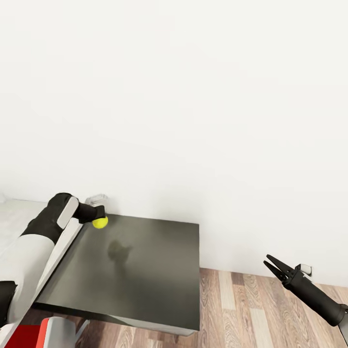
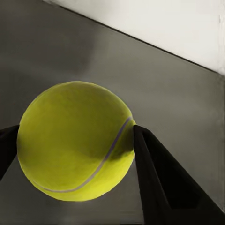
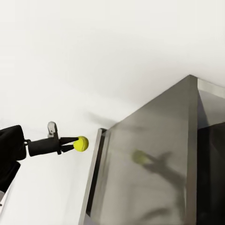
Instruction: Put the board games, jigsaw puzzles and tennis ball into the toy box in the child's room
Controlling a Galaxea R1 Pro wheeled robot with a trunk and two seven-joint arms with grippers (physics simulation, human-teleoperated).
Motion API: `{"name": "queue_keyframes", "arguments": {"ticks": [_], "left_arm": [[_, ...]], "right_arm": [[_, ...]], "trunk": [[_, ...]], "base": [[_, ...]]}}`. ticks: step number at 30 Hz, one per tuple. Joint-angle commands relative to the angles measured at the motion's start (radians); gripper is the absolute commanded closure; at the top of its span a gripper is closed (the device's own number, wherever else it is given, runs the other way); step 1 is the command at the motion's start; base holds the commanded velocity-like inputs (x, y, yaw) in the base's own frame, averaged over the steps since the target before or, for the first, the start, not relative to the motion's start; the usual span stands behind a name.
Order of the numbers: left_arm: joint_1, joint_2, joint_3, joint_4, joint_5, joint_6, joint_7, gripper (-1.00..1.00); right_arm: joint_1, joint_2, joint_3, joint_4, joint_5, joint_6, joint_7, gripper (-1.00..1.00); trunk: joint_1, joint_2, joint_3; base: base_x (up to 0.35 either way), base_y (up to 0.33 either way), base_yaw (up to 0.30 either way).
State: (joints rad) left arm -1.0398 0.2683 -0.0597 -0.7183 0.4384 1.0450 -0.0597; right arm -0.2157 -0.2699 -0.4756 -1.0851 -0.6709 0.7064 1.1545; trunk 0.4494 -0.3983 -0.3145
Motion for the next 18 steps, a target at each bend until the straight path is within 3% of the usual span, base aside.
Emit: {"name": "queue_keyframes", "arguments": {"ticks": [1, 4, 7, 10, 12, 18], "left_arm": [[0.0, 0.011, -0.002, -0.001, -0.007, 0.002, -0.043, 1.0], [0.003, 0.029, -0.001, 0.0, -0.006, 0.002, -0.125, 1.0], [0.009, 0.051, -0.002, 0.006, -0.006, 0.002, -0.285, 1.0], [0.031, 0.064, -0.001, 0.008, -0.006, 0.002, -0.399, 1.0], [0.059, 0.072, 0.0, 0.009, -0.007, 0.002, -0.531, 1.0], [0.131, 0.094, -0.001, 0.01, -0.013, 0.002, -0.811, 1.0]], "right_arm": [[-0.001, 0.0, 0.0, 0.0, -0.004, 0.007, 0.001, -1.0], [-0.001, 0.0, 0.0, -0.001, -0.004, 0.007, 0.001, -1.0], [-0.001, 0.0, 0.0, -0.001, -0.005, 0.007, 0.001, -1.0], [-0.001, 0.001, 0.0, -0.001, -0.005, 0.007, 0.0, -1.0], [-0.001, 0.001, 0.0, -0.001, -0.005, 0.007, -0.001, -1.0], [-0.001, 0.002, 0.0, -0.003, -0.004, 0.007, -0.004, -1.0]], "trunk": [[0.001, -0.002, 0.0], [0.001, -0.002, 0.005], [0.001, -0.002, 0.01], [0.001, -0.002, 0.015], [0.001, -0.002, 0.018], [0.001, -0.002, 0.028]], "base": [[0.0, 0.0, 0.0], [0.0, 0.0, 0.0], [0.0, 0.0, 0.0], [0.0, 0.0, 0.0], [0.0, 0.0, 0.0], [-0.046, 0.006, 0.0]]}}
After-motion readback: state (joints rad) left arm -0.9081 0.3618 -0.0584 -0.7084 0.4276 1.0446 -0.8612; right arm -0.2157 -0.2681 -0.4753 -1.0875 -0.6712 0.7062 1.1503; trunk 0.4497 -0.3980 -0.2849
